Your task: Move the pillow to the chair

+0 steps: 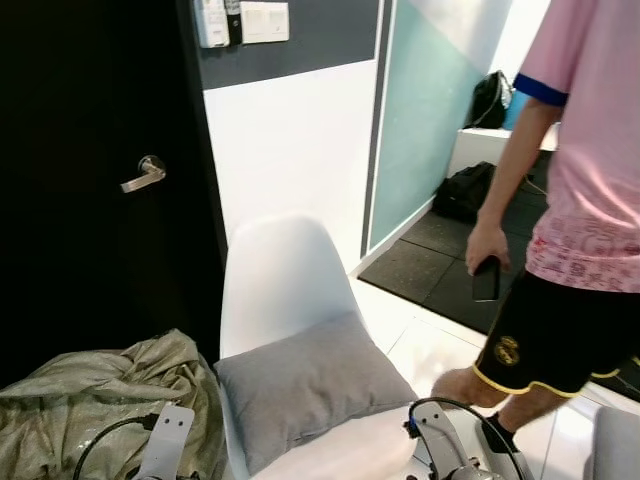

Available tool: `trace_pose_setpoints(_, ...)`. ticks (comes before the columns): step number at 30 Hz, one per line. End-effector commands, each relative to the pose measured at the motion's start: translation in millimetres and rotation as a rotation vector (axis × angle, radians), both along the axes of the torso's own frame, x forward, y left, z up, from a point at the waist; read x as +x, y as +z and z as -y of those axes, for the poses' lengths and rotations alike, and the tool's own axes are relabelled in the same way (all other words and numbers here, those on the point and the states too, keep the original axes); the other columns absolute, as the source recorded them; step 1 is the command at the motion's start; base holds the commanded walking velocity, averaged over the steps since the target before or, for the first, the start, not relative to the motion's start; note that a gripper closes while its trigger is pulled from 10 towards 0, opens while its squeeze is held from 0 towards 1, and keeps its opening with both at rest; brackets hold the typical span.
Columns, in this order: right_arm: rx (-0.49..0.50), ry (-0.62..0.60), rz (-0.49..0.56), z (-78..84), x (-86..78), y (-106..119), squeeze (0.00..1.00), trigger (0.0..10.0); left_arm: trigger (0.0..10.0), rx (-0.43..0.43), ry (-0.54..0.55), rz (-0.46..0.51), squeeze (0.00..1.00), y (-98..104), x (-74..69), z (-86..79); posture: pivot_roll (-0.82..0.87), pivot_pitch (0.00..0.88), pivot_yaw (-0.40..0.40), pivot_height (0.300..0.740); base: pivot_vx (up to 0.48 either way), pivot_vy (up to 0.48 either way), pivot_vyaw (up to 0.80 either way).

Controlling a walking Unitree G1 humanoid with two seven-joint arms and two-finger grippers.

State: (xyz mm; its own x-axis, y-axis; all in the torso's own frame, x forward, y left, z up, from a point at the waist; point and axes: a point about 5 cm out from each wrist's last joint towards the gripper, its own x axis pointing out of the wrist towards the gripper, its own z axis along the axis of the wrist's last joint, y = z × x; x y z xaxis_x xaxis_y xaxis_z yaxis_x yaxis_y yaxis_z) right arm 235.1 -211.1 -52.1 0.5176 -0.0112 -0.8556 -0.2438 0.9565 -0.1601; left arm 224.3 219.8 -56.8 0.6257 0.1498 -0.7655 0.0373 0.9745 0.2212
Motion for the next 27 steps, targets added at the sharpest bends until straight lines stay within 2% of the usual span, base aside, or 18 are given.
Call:
trace_pose_setpoints(1, -0.002, 0.0, 0.012, 0.1, 1.7, 1.1, 0.0, 10.0, 10.0, -0.001, 0.006, -0.011, 0.0, -0.8, -0.9, 0.2, -0.09, 0.0, -0.056, 0.74, -0.48, 0.0, 0.0)
trace_pose_setpoints(27, -0.014, 0.009, 0.006, 1.1, -1.6, -0.9, 0.0, 10.0, 10.0, 0.005, 0.002, -0.021, 0.0, -1.7, -3.8, -3.7, -0.1, 0.0, -0.055, 0.74, -0.476, 0.0, 0.0)
